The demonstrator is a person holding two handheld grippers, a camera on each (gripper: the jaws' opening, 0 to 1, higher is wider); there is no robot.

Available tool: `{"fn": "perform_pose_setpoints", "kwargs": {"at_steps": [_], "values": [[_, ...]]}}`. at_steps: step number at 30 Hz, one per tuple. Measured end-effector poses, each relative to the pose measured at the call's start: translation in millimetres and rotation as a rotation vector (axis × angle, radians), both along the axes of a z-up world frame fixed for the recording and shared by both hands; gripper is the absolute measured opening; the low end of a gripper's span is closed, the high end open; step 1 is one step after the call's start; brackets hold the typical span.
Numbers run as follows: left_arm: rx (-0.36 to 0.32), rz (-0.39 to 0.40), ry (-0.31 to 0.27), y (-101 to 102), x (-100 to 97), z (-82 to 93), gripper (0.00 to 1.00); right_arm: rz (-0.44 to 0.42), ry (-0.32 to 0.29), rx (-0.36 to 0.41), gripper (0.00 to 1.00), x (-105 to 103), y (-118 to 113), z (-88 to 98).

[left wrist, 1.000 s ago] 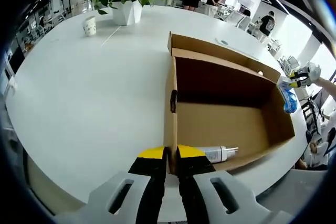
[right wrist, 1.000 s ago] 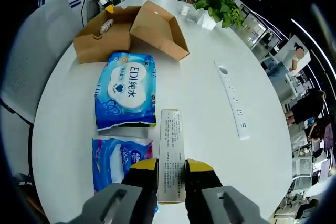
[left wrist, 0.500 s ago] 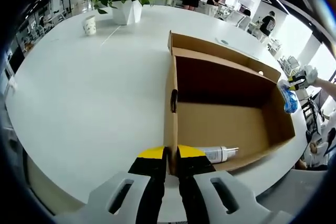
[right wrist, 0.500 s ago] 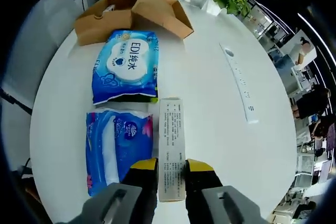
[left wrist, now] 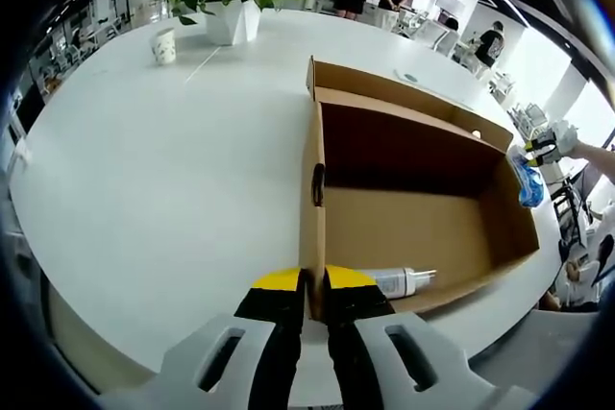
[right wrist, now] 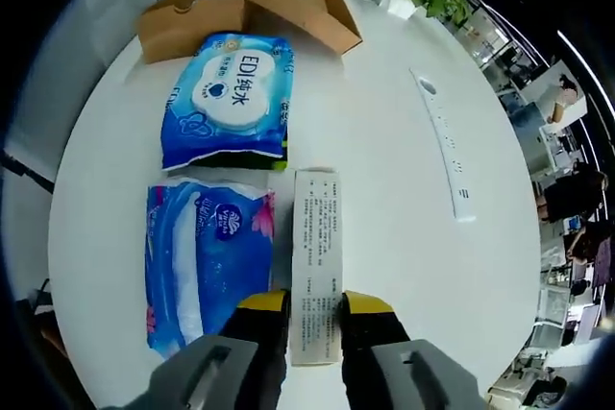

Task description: Operate the shoe box by opening the lid, removing the specified soft item, and placing it in the target area until the item is outside and the box remains undamaged.

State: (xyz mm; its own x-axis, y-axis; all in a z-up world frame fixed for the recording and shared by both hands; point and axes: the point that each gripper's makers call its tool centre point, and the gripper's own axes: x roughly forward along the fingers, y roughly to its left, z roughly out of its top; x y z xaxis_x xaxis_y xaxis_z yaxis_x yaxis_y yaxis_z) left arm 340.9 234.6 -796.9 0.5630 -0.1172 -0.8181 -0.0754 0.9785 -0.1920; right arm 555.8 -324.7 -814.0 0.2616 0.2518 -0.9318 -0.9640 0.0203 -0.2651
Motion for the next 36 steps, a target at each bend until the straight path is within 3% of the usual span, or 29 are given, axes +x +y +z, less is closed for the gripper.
{"fn": "perform_pose_setpoints", "kwargs": {"at_steps": [10, 24, 30, 36], "values": [[0.0, -0.001, -0.005, 1, 0.8, -0.8, 0.05, 0.053, -0.034, -0.024, 0.18, 5, -1, 1.6], [0.005, -0.005, -0.01, 0, 1.6, -0.8, 0.05, 0.001, -0.041, -0.015, 0.23, 5, 1, 4.1], [0.028, -0.047, -0.039, 0, 3.2, 0.0, 0.06, -0.054, -0.042, -0.005, 0.29, 1, 2, 10.8], [0.049, -0.082, -0.059, -1, 4.9, 1.0, 0.07, -0.182, -0.017, 0.077, 0.4, -5, 7, 23.5]]}}
